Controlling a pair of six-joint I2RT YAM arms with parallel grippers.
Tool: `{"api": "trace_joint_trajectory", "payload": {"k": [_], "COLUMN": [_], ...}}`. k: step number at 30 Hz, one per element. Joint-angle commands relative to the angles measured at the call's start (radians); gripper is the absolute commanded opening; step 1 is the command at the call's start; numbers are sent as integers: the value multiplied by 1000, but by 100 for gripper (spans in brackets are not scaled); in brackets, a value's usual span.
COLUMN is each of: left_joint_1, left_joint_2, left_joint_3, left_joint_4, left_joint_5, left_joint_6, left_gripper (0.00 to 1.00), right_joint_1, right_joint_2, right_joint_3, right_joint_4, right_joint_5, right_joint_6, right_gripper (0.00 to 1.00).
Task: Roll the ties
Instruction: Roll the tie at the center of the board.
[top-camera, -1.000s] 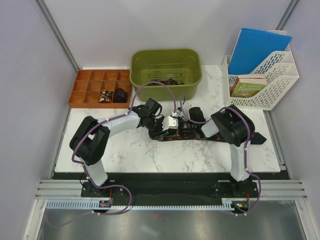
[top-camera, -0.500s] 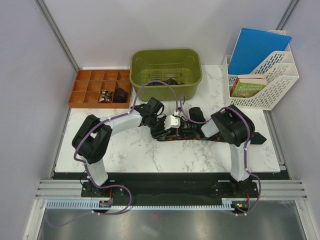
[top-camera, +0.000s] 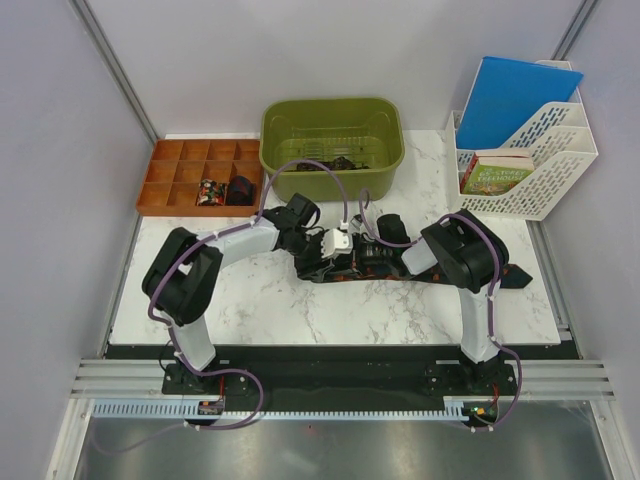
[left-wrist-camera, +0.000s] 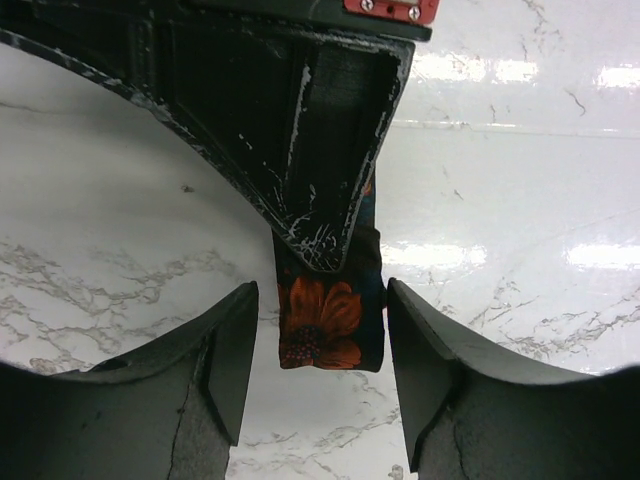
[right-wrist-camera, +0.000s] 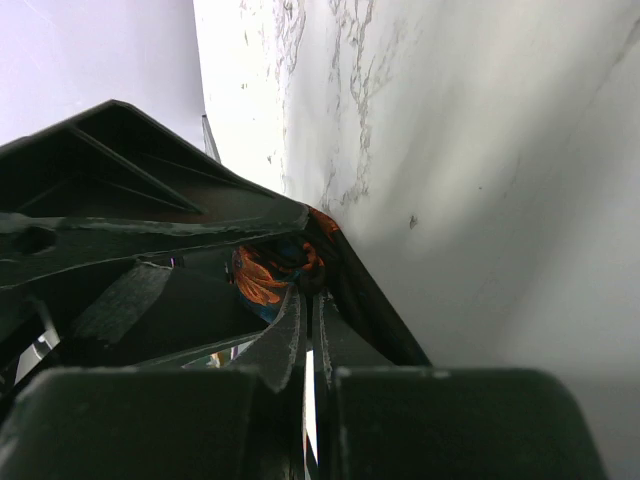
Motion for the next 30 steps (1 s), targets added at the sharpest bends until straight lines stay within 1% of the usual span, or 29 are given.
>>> {"api": "trace_joint_trajectory", "payload": {"k": [1,5,6,8,9,12,13,18,23,30], "left_joint_1": [1,12,16,18,21,25,25,9,-27,-71], "left_joint_2": [-26,-43,-43,-49,-55,-86,-92,-74,7,72], "left_joint_3": [-25,-47,-51,-50,-45,-35,-28,34,82,91], "left_joint_4": [-37,-37,-37,-37,-32,-9,-7,-4,-4,2], "left_joint_5": [5,-3,0,1,15,46,58,78,74,9], "left_joint_6": [60,52,49,43,40,20,14,-38,-75,-77], "left_gripper": [61,61,60,55,50,42,41,40,38,37], "right_joint_1": [4,0,-1,0,0,2,0,0,7,17], "right_joint_2": [62,58,60,61,60,58,57,58,62,49], "right_joint_3": [-25,-28,-28,-27,-27,-30,-31,-33,-27,-30], "right_joint_4": [-109,-111,-111,-111,-114,-111,-112,-109,-89,-61], "right_joint_5": [114,114,117,115,115,117,117,120,117,107], "right_joint_6": [-84,-87,-87,-87,-87,-92,-90,-87,-67,-46], "right_gripper": [0,0,0,0,0,0,0,0,0,1]}}
